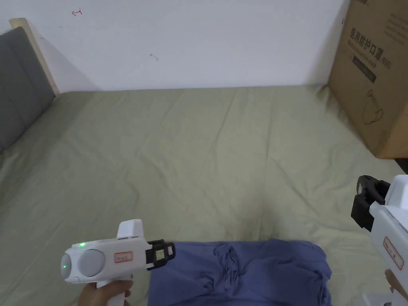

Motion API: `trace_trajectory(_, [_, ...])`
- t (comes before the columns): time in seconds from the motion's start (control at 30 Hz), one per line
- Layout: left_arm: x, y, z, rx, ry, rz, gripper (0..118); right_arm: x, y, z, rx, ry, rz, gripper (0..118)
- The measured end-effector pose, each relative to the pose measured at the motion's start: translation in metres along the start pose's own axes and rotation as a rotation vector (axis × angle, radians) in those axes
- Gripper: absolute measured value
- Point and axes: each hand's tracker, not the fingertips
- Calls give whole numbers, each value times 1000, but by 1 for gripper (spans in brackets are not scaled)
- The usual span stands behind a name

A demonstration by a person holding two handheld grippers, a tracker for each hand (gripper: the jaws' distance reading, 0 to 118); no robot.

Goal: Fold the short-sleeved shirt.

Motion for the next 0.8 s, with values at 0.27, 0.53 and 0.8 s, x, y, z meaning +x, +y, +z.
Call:
trace_trajectory(0.27, [-61, -7, -14, -64, -18, 158, 104, -5, -4, -5, -24, 8, 15, 1])
trace_trajectory(0.53, [-80, -18, -46, -121, -23, 175, 61, -3, -7, -4, -45, -9, 27, 1])
trace_trajectory(0.8, [-59, -23, -52, -114, -9, 132, 11, 1, -10, -5, -61, -22, 25, 1])
